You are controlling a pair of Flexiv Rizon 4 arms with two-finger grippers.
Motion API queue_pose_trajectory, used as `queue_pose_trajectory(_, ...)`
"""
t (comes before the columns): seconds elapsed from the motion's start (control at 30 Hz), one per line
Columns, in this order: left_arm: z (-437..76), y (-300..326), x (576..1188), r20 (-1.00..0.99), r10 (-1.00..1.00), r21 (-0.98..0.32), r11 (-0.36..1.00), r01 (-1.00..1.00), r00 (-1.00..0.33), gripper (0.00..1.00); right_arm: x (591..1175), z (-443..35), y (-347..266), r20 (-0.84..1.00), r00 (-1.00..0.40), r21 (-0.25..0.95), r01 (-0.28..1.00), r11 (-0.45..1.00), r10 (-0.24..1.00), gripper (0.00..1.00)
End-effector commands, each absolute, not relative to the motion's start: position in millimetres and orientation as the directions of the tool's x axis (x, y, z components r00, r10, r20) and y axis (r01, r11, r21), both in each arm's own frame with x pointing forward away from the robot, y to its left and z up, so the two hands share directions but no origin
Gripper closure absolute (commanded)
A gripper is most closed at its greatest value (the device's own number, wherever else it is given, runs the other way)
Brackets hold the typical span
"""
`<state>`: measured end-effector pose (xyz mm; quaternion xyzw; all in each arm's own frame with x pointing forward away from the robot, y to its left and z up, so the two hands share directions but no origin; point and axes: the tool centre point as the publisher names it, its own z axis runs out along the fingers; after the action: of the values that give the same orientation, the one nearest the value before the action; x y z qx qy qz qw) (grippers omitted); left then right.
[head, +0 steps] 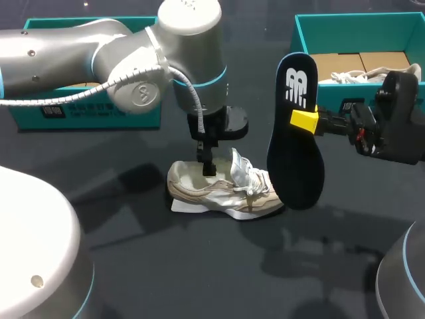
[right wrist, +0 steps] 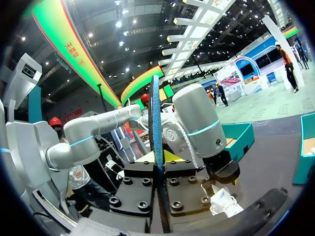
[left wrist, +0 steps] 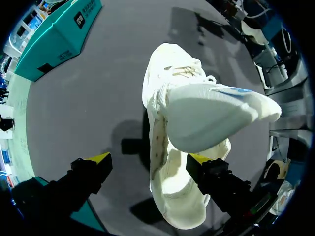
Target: Take the shoe out of the shoebox, open the shoe tongue, remove and reinsert the insole, then place the shoe into the shoebox
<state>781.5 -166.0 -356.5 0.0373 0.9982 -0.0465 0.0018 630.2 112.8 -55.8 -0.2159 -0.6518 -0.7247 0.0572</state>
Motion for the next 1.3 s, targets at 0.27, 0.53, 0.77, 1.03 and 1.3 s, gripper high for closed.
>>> queue_pose_trajectory(0.27, -381, -175, 778, 0.013, 0.077, -0.098, 0.992, 0.075, -0.997, 0.10, 618, -54, 109, 0.390, -0.886, 0.920, 0.363, -0.147, 0.252, 1.00)
queue_pose_trajectory(0.53, -386, -175, 779, 0.031, 0.081, -0.099, 0.992, 0.077, -0.996, 0.54, 618, -54, 109, 0.390, -0.886, 0.920, 0.363, -0.147, 0.252, 1.00)
queue_pose_trajectory(0.77, -388, -176, 779, 0.071, 0.117, -0.112, 0.988, 0.108, -0.991, 1.00, 618, -54, 109, 0.390, -0.886, 0.920, 0.363, -0.147, 0.252, 1.00)
queue_pose_trajectory(1.03, -381, -173, 776, 0.095, 0.217, -0.118, 0.972, 0.205, -0.972, 1.00, 618, -54, 109, 0.390, -0.886, 0.920, 0.363, -0.147, 0.252, 1.00)
queue_pose_trajectory(1.3, -353, -174, 778, 0.125, 0.399, -0.157, 0.912, 0.379, -0.908, 1.00, 618, -54, 109, 0.390, -0.886, 0.920, 0.363, -0.147, 0.252, 1.00)
